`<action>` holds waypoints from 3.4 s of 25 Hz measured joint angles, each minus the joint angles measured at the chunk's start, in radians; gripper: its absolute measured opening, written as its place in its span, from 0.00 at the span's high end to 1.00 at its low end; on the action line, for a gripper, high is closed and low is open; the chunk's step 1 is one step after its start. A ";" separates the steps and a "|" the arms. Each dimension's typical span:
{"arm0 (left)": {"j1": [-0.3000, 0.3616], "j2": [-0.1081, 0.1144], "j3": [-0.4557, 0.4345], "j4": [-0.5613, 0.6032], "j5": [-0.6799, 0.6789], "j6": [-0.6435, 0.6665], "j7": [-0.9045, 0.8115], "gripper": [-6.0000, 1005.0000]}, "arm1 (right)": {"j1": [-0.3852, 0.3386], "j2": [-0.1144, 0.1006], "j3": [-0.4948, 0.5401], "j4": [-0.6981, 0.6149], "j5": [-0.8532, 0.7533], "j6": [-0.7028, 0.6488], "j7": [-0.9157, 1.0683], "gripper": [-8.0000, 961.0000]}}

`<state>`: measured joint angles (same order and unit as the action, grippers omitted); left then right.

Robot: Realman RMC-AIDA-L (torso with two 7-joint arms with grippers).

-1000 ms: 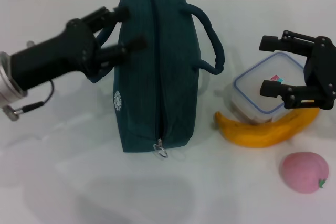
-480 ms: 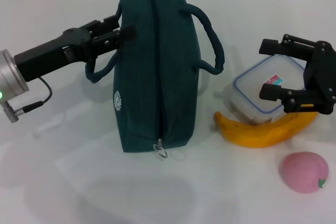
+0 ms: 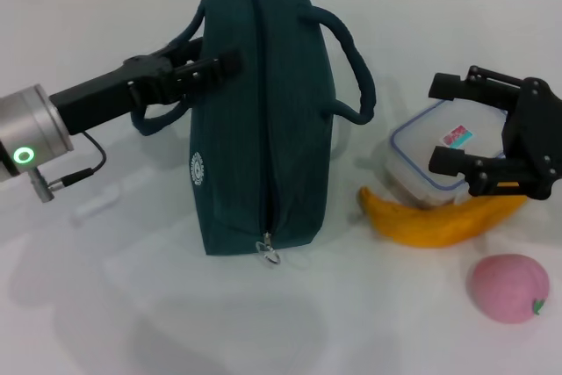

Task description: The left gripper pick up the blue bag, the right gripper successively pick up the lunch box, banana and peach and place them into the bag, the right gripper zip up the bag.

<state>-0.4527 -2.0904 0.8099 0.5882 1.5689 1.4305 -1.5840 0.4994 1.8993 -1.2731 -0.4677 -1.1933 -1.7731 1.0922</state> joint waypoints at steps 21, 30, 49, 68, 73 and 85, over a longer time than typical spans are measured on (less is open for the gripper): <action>-0.042 0.001 0.003 -0.088 -0.057 -0.019 0.192 0.32 | -0.106 0.086 0.180 0.129 0.002 0.086 -0.040 0.09; -0.040 0.000 0.001 -0.108 -0.101 -0.018 0.248 0.56 | -0.098 0.115 0.255 0.268 0.102 0.154 -0.035 0.09; -0.045 0.001 0.028 -0.136 -0.126 -0.011 0.282 0.95 | -0.104 0.096 0.254 0.427 0.360 0.388 0.448 0.09; -0.050 0.000 0.028 -0.137 -0.123 -0.010 0.299 0.95 | 0.014 0.078 0.186 0.399 0.213 0.569 0.779 0.13; -0.057 0.000 0.028 -0.142 -0.122 -0.010 0.309 0.95 | 0.040 0.078 0.181 0.399 0.206 0.604 0.798 0.15; -0.080 0.000 0.028 -0.171 -0.129 -0.020 0.335 0.95 | 0.067 0.086 0.171 0.388 0.203 0.613 0.809 0.20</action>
<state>-0.5322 -2.0900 0.8376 0.4176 1.4403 1.4106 -1.2493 0.5663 1.9853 -1.1016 -0.0801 -0.9902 -1.1597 1.9015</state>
